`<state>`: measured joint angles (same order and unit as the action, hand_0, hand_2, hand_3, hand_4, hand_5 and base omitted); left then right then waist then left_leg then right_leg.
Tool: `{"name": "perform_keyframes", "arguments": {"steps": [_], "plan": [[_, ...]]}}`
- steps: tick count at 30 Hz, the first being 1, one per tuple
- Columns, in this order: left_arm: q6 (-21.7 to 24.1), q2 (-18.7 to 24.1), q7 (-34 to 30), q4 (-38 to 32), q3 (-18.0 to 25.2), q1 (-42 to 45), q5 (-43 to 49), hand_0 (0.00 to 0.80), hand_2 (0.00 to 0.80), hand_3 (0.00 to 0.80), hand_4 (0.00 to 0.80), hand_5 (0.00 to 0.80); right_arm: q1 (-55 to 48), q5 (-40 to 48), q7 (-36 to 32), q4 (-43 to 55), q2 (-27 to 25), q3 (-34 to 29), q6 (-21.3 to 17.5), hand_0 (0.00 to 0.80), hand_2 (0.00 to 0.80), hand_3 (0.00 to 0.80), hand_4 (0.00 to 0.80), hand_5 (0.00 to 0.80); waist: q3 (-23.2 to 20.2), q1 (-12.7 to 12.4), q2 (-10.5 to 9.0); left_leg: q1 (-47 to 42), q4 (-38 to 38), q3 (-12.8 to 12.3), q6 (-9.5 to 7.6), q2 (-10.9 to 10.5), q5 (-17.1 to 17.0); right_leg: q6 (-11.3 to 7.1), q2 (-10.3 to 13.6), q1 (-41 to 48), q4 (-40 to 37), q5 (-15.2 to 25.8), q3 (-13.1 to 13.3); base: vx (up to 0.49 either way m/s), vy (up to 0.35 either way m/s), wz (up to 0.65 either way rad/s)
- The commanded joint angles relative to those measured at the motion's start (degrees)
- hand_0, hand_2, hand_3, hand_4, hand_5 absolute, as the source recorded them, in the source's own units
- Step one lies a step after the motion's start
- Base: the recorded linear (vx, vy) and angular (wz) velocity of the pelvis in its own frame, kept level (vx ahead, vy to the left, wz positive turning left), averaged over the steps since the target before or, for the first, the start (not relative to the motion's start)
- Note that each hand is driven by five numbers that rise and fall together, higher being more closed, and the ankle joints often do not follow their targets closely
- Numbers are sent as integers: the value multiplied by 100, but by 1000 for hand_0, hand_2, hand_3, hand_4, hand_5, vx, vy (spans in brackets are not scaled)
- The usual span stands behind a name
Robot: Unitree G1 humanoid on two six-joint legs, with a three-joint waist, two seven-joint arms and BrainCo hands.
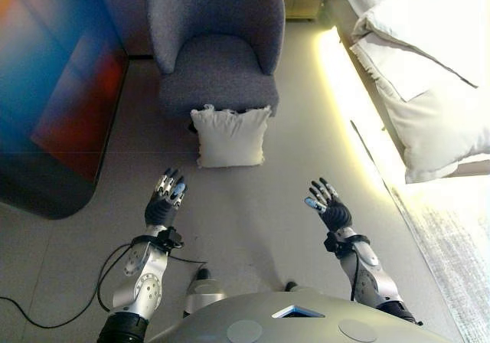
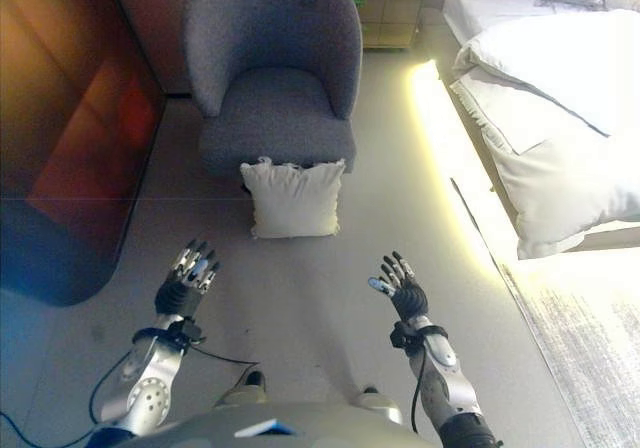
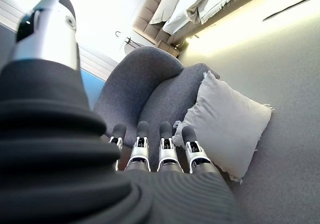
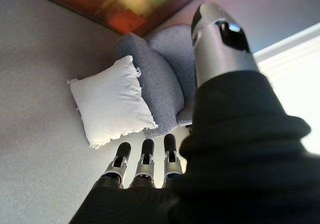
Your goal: Pick up the cushion and take it to the sofa
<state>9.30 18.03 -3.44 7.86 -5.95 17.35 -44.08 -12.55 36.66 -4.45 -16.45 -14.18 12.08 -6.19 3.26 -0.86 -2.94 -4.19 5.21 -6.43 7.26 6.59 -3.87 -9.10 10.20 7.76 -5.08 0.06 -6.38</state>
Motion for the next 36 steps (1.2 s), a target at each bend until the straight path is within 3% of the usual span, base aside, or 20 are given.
{"name": "perform_keyframes", "arguments": {"steps": [1, 26, 31, 34, 36], "plan": [[293, 116, -29, -64, 187, -368, 99, 0, 0, 0, 0, 0, 268, 425, -197, 446, -11, -72, -138, 0, 0, 0, 0, 0, 106, -42, 108, -6, -106, 5, -557, -313, 389, 214, -105, -408, 119, 326, -113, 0, 0, 0], [314, -3, -225, -60, 148, -138, -58, 0, 0, 0, 0, 0, 69, 130, -159, 375, -24, -167, -150, 0, 0, 0, 0, 0, 124, -67, 111, 4, -268, -9, -570, -330, 468, 200, -23, -340, 192, 264, -196, 15, 18, 0], [344, -11, -126, 19, 204, -176, -223, 0, 0, 0, 0, 0, 173, 70, -146, 355, -44, -220, -42, 0, 0, 0, 0, 0, 167, -86, 23, 138, -787, -48, -644, -465, 717, 139, 165, -382, 344, 261, -139, 23, 154, -6], [368, -11, -119, 72, 345, -198, -324, 0, 0, 0, 0, 0, 281, -75, -127, 329, -64, -266, 86, 0, 0, 0, 0, 0, 264, -137, -80, 394, -1569, -42, -733, -610, 1057, 127, 412, -449, 779, 237, -6, 44, 189, -11], [279, 9, -132, 77, 385, -236, -274, 0, 0, 0, 0, 0, 283, -210, -51, 240, -45, -325, 55, 0, 0, 0, 0, 0, 306, -183, -106, 514, -1687, 20, -939, -719, 1149, 148, 745, -623, 1447, 609, 116, 40, 238, -9]]}}
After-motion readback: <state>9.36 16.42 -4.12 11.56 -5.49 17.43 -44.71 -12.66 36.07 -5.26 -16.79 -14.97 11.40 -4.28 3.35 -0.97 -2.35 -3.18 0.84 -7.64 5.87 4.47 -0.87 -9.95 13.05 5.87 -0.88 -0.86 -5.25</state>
